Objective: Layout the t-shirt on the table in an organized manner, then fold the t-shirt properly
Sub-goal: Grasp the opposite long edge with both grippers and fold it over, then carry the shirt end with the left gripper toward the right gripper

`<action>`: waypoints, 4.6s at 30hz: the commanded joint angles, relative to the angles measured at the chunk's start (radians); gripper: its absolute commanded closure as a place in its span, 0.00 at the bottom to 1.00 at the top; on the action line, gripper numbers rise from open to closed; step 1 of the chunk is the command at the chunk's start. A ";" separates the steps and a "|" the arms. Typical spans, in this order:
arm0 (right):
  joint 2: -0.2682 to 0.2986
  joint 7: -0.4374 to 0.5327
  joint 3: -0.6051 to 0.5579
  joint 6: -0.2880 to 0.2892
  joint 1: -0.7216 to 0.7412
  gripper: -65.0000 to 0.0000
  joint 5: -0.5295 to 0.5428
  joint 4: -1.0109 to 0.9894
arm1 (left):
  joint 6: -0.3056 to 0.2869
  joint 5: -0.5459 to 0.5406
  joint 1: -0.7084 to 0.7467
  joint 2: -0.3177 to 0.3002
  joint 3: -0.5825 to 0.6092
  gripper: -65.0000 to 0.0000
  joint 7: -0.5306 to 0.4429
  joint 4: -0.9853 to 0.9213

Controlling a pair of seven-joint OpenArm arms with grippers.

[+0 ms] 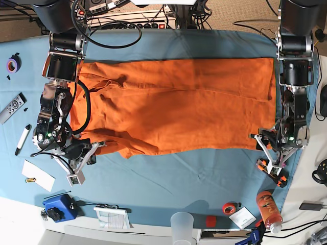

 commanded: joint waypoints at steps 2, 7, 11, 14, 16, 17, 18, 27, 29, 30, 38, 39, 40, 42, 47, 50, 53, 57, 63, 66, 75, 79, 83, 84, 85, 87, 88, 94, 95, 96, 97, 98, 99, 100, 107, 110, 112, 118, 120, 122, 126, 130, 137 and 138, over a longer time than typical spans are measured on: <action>0.014 0.019 0.004 0.002 0.031 1.00 0.002 0.018 | -0.002 -0.003 -0.034 -0.013 -0.005 0.48 -0.012 -0.005; 0.014 0.019 0.004 0.002 0.031 1.00 0.002 0.018 | -0.005 -0.007 -0.029 -0.013 -0.005 0.51 -0.012 -0.015; 0.014 0.022 0.004 0.002 0.031 1.00 0.002 0.018 | -0.004 -0.013 -0.029 -0.013 -0.005 0.79 -0.011 -0.014; 0.014 0.030 0.004 0.002 0.031 1.00 0.002 0.018 | 0.007 -0.043 -0.029 -0.013 -0.006 1.00 -0.011 -0.014; 0.014 0.048 0.004 0.002 0.031 1.00 0.002 0.018 | 0.018 -0.054 -0.029 -0.013 -0.007 1.00 -0.005 -0.013; 0.014 0.056 0.004 0.002 0.031 1.00 0.002 0.018 | 0.034 -0.057 -0.029 -0.013 -0.007 1.00 0.007 -0.011; 0.014 0.066 0.004 0.002 0.031 1.00 0.002 0.018 | 0.048 -0.059 -0.029 -0.013 -0.007 1.00 0.017 -0.007; 0.014 0.079 0.023 0.003 0.031 1.00 0.042 0.018 | 0.064 -0.060 -0.003 -0.013 -0.007 1.00 0.130 0.150; 0.014 0.062 0.053 0.014 0.031 1.00 0.092 0.021 | 0.109 -0.060 0.018 -0.013 -0.007 1.00 0.180 0.219; 0.014 0.043 0.072 0.031 0.029 1.00 0.117 0.027 | 0.123 -0.059 0.035 -0.013 -0.008 1.00 0.192 0.256; 0.014 -0.069 0.217 0.090 -0.085 1.00 0.261 0.224 | 0.141 -0.031 0.236 -0.013 -0.122 1.00 0.224 0.529; 0.014 -0.069 0.227 0.090 -0.111 1.00 0.269 0.254 | 0.139 -0.042 0.256 -0.013 -0.145 1.00 0.224 0.554; 0.014 -0.069 0.234 0.090 -0.138 1.00 0.269 0.282 | 0.134 -0.058 0.276 -0.013 -0.165 1.00 0.225 0.573; 0.014 -0.068 0.248 0.090 -0.191 1.00 0.269 0.333 | 0.114 -0.093 0.312 -0.013 -0.197 1.00 0.225 0.598; 0.014 -0.067 0.286 0.090 -0.306 1.00 0.269 0.442 | 0.098 -0.128 0.394 -0.013 -0.248 1.00 0.237 0.623; 0.014 -0.068 0.304 0.090 -0.356 1.00 0.269 0.471 | 0.097 -0.148 0.439 -0.013 -0.267 1.00 0.243 0.648; 0.014 -0.066 0.318 0.090 -0.402 1.00 0.267 0.472 | 0.080 -0.156 0.483 -0.013 -0.269 1.00 0.246 0.682; 0.014 -0.027 0.373 0.097 -0.436 1.00 0.266 0.472 | 0.075 -0.162 0.529 -0.010 -0.269 1.00 0.248 0.737; 0.014 -0.080 0.447 0.105 -0.437 1.00 0.269 0.472 | 0.074 -0.161 0.573 -0.010 -0.269 1.00 0.258 0.812; 0.014 -0.084 0.448 0.124 -0.458 1.00 0.269 0.472 | 0.075 -0.153 0.594 -0.010 -0.269 1.00 0.258 0.828; 0.014 -0.050 0.448 0.124 -0.536 1.00 0.264 0.472 | 0.075 -0.138 0.673 -0.010 -0.269 1.00 0.258 0.829; 0.013 -0.053 0.461 0.123 -0.538 1.00 0.265 0.472 | 0.075 -0.138 0.695 -0.010 -0.269 1.00 0.260 0.830; 0.013 -0.055 0.483 0.123 -0.547 1.00 0.264 0.472 | 0.075 -0.138 0.709 -0.008 -0.269 1.00 0.266 0.830; 0.013 -0.059 0.486 0.123 -0.553 1.00 0.265 0.472 | 0.074 -0.138 0.711 -0.008 -0.269 1.00 0.266 0.830; 0.011 -0.062 0.486 0.123 -0.561 1.00 0.264 0.472 | 0.074 -0.138 0.714 -0.008 -0.269 1.00 0.266 0.830; 0.009 -0.059 0.485 0.124 -0.583 1.00 0.269 0.472 | 0.075 -0.138 0.719 -0.008 -0.269 1.00 0.265 0.830; 0.008 -0.060 0.485 0.123 -0.592 1.00 0.268 0.472 | 0.075 -0.138 0.722 -0.008 -0.269 1.00 0.265 0.830; 0.008 -0.046 0.485 0.123 -0.629 1.00 0.265 0.472 | 0.074 -0.135 0.724 -0.008 -0.269 1.00 0.266 0.830; 0.008 -0.046 0.485 0.122 -0.629 1.00 0.266 0.472 | 0.074 -0.135 0.724 -0.008 -0.269 1.00 0.268 0.830; 0.008 -0.047 0.485 0.123 -0.629 1.00 0.266 0.472 | 0.074 -0.135 0.725 -0.008 -0.269 1.00 0.270 0.830; 0.008 -0.052 0.485 0.123 -0.629 1.00 0.266 0.472 | 0.075 -0.135 0.724 -0.008 -0.269 1.00 0.270 0.830; 0.008 -0.061 0.485 0.123 -0.629 1.00 0.266 0.472 | 0.075 -0.136 0.724 -0.008 -0.269 0.93 0.275 0.830; 0.008 -0.068 0.485 0.124 -0.629 1.00 0.266 0.472 | 0.076 -0.136 0.724 -0.008 -0.269 0.81 0.283 0.830; 0.009 -0.075 0.485 0.126 -0.629 1.00 0.266 0.472 | 0.076 -0.137 0.724 -0.008 -0.269 0.69 0.287 0.830; 0.009 -0.106 0.485 0.142 -0.629 0.75 0.269 0.472 | 0.076 -0.143 0.724 -0.008 -0.269 0.48 0.290 0.912; 0.009 -0.106 0.485 0.140 -0.629 0.75 0.269 0.472 | 0.103 -0.155 0.724 -0.008 -0.269 0.48 0.251 0.968; 0.009 -0.109 0.485 0.134 -0.629 0.75 0.269 0.472 | 0.106 -0.167 0.724 -0.008 -0.269 0.48 0.238 0.972; 0.009 -0.109 0.485 0.133 -0.629 0.75 0.268 0.472 | 0.136 -0.166 0.721 0.069 -0.269 0.48 0.221 0.972; 0.009 -0.109 0.485 0.133 -0.629 0.75 0.268 0.472 | 0.136 -0.166 0.721 0.105 -0.269 0.48 0.215 0.971; 0.009 -0.109 0.485 0.133 -0.628 0.75 0.268 0.472 | 0.155 -0.148 0.721 0.134 -0.269 0.48 0.193 0.961; 0.009 -0.109 0.485 0.133 -0.629 0.75 0.267 0.472 | 0.222 -0.047 0.712 0.149 -0.270 0.48 0.194 0.914; 0.009 -0.101 0.485 0.133 -0.628 0.75 0.266 0.472 | 0.222 -0.076 0.714 0.151 -0.270 0.48 0.225 0.872; 0.009 -0.100 0.485 0.133 -0.628 0.75 0.266 0.472 | 0.203 -0.149 0.724 0.151 -0.270 0.48 0.252 0.763; 0.009 -0.100 0.485 0.133 -0.628 0.75 0.266 0.472 | 0.203 -0.169 0.724 0.151 -0.270 0.49 0.254 0.743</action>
